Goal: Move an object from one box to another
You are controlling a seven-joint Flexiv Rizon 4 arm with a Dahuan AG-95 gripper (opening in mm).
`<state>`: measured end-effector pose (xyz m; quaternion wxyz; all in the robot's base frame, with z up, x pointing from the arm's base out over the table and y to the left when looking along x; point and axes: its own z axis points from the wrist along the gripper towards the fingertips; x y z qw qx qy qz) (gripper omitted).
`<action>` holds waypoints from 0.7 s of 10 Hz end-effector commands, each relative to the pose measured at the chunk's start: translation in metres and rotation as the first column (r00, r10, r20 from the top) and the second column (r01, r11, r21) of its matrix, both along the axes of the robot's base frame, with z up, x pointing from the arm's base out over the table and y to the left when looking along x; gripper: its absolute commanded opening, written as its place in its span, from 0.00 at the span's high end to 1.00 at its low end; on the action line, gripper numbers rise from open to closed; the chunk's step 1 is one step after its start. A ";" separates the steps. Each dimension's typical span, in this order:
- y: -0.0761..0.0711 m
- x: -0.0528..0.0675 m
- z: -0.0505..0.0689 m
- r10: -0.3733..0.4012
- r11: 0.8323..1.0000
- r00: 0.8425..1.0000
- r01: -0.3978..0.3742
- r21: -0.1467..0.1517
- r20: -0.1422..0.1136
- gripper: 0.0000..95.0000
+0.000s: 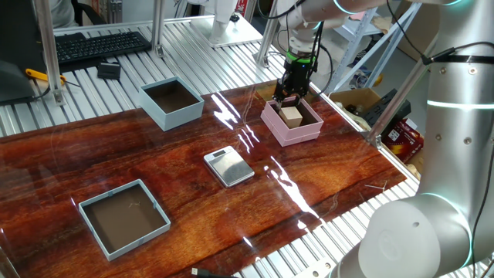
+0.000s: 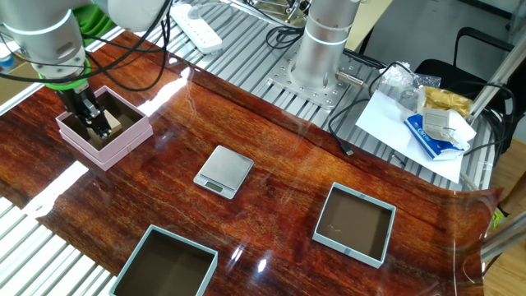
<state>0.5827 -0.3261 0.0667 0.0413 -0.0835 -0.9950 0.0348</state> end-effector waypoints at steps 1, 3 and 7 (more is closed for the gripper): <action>0.000 0.000 -0.002 -0.004 1.000 1.000 0.004 0.000 0.001 0.20; 0.000 0.000 -0.005 -0.010 1.000 1.000 0.010 -0.001 -0.001 0.20; -0.001 0.001 -0.011 -0.015 1.000 1.000 0.015 0.001 0.001 0.20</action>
